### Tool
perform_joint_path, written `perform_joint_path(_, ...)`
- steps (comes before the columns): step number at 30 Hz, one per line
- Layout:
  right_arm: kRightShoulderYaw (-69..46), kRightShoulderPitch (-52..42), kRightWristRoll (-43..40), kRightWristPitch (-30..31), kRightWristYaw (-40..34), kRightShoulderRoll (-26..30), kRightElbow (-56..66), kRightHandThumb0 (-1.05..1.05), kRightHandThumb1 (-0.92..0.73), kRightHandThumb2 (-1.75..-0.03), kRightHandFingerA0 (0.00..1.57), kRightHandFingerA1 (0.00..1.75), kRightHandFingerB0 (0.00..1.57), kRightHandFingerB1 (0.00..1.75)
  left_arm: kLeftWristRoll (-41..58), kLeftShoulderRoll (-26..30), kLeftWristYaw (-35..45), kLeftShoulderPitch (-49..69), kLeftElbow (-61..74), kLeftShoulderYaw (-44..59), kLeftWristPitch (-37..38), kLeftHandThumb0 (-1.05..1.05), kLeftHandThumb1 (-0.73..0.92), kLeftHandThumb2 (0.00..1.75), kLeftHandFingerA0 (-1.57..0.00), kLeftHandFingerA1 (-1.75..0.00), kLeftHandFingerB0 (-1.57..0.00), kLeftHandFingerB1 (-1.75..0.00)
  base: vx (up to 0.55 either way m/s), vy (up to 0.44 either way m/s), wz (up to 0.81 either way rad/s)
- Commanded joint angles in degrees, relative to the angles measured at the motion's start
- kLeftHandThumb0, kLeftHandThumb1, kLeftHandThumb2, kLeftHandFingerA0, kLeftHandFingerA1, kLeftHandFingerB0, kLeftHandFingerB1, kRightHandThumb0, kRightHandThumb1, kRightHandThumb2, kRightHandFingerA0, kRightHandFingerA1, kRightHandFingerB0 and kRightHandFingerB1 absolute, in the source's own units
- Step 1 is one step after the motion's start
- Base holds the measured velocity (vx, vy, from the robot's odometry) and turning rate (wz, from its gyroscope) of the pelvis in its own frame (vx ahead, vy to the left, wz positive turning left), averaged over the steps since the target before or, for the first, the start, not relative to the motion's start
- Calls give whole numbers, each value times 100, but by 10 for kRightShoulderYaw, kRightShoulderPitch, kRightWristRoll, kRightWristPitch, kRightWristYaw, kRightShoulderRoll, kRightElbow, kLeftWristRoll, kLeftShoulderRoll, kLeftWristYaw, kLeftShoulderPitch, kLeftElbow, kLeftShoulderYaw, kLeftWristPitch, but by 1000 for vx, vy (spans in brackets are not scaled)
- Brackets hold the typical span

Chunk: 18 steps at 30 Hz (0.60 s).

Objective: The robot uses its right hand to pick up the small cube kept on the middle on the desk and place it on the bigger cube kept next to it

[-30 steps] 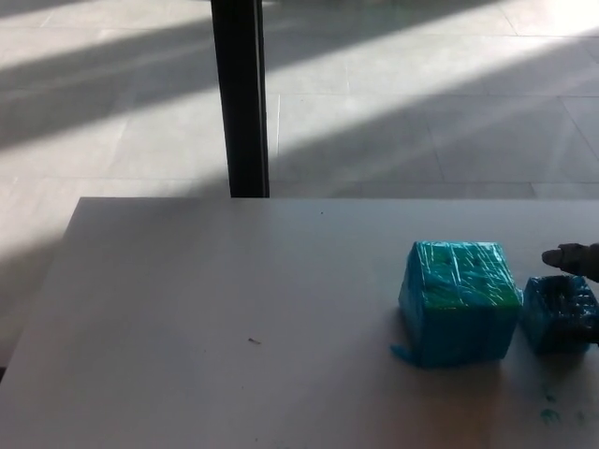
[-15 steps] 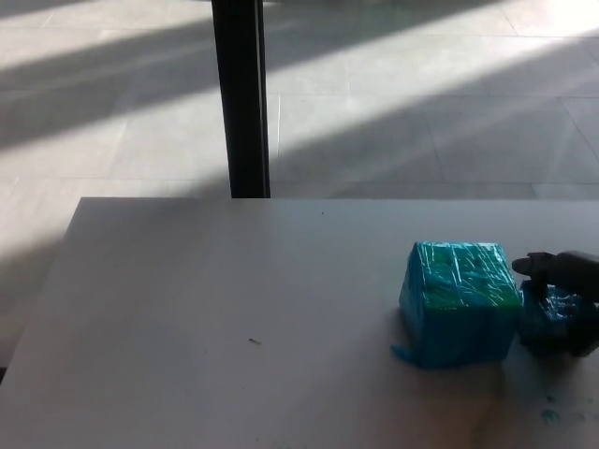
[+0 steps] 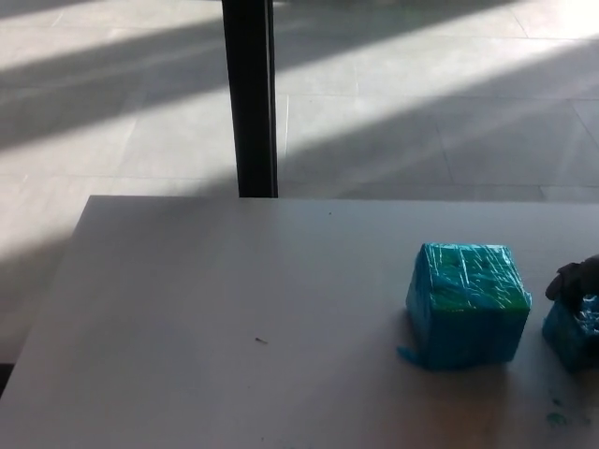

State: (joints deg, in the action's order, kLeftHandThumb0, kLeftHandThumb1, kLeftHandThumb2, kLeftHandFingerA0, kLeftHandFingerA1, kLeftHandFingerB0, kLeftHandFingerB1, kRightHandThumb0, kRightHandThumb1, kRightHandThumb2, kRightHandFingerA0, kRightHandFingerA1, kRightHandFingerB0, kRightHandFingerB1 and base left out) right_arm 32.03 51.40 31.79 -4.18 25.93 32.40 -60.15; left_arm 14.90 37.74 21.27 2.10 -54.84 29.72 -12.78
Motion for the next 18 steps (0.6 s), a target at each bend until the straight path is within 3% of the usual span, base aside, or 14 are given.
perform_joint_path(1,36,-40,63,39,-46,8,2,-22,-71,-68,10,69,23,37,3,8,0,0,-5,0,1,-93,77,120,-29,-56,-27,-49,0,0,0)
perform_joint_path(3,41,-45,67,39,-66,5,0,-22,-73,-69,11,80,24,33,-3,10,-2,0,-7,-4,4,-93,77,121,-32,-56,-25,-47,0,0,0)
perform_joint_path(4,46,-48,72,35,-80,3,-1,-22,-75,-67,16,76,21,33,-3,11,-1,0,-6,-5,3,-93,77,121,-32,-57,-26,-48,0,0,0)
perform_joint_path(5,54,-49,78,28,-94,-4,-10,-22,-81,-63,21,103,25,42,-5,11,0,1,-6,-7,5,-92,78,121,-31,-57,-26,-48,0,0,0)
perform_joint_path(6,55,-49,77,28,-95,-4,-11,-22,-81,-63,21,103,25,42,-5,11,-1,1,-6,-8,6,-92,78,121,-31,-57,-26,-48,0,0,0)
perform_joint_path(7,58,-50,79,28,-100,-6,-11,-24,-83,-63,22,109,22,45,-3,10,-2,1,-4,-7,5,-95,91,77,-31,-48,-34,-39,0,0,0)
perform_joint_path(8,62,-52,83,26,-110,-10,-12,-24,-81,-64,25,105,22,42,1,9,-3,1,-4,-3,3,-91,77,120,-30,-57,-26,-48,0,0,0)
perform_joint_path(10,64,-56,86,20,-136,-16,-20,-24,-78,-64,32,112,23,40,5,9,1,-1,-7,1,3,-91,76,120,-31,-58,-24,-48,0,0,0)
perform_joint_path(11,64,-58,86,17,-145,-18,-23,-23,-76,-64,39,117,23,37,4,9,-1,-2,-8,1,3,-94,91,74,-32,-48,-32,-39,0,0,0)
perform_joint_path(12,69,-60,90,11,-158,-19,-25,-24,-76,-64,47,131,23,34,4,10,0,-2,-8,1,3,-90,76,120,-33,-58,-23,-47,0,0,0)
perform_joint_path(13,72,-68,96,5,-183,-20,-22,-27,-77,-66,60,146,28,35,4,9,2,-1,-5,1,3,-90,76,120,-33,-58,-22,-47,0,0,0)
perform_joint_path(14,73,-71,98,3,-194,-21,-21,-27,-77,-66,60,146,28,35,5,9,2,0,-3,1,3,-90,76,120,-33,-58,-22,-47,0,0,0)
perform_joint_path(15,78,-78,104,-4,-209,-19,-12,-30,-81,-70,68,148,39,40,4,8,1,1,-2,1,4,-90,77,120,-32,-58,-23,-47,0,0,0)
perform_joint_path(18,89,-96,121,-20,-263,-14,1,-31,-79,-66,68,137,67,57,3,8,0,3,4,0,1,-92,76,120,-31,-58,-26,-48,0,0,0)
